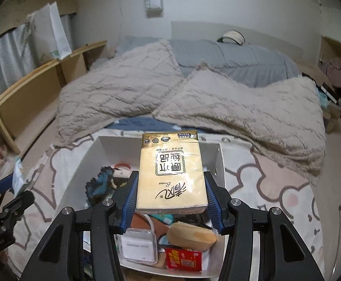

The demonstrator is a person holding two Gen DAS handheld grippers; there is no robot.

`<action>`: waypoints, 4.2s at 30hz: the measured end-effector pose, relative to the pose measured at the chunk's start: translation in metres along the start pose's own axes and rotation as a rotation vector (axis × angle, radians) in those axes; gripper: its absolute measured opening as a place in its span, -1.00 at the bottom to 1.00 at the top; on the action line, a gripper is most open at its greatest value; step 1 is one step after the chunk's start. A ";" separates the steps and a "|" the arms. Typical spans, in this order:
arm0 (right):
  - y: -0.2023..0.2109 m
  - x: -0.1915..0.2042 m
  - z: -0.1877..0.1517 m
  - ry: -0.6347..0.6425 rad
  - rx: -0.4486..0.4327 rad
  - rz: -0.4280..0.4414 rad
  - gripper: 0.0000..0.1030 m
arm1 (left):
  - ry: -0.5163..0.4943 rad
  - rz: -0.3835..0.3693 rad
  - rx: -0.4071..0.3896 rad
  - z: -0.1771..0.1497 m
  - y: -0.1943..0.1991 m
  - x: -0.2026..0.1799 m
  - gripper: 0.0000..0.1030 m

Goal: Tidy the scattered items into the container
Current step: 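Lift both held items and carry them over the white box, then lower the packet into the box and open the left tool while the right tool releases the tissue pack, then withdraw both open tools from the box back toward the scattered items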

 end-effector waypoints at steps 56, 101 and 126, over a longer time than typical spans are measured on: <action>-0.061 -0.035 -0.030 -0.038 0.264 -0.083 0.50 | 0.107 -0.015 0.177 -0.024 -0.088 -0.023 0.69; -0.016 -0.022 -0.018 -0.052 0.214 0.019 0.50 | 0.087 0.060 0.172 -0.040 -0.060 -0.015 1.00; 0.013 -0.031 -0.030 0.060 0.258 0.090 0.50 | 0.053 0.033 0.073 -0.037 0.010 -0.013 1.00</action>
Point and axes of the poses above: each gripper's, at about its wrist camera, not at the fingertips, and y roughly against the way its jaws point, x to its left, z to its top, the point moved 3 cm from there along -y, roughly the way its jaws point, and after that the axes turned 8 degrees about -y, right-handed, at the moved point
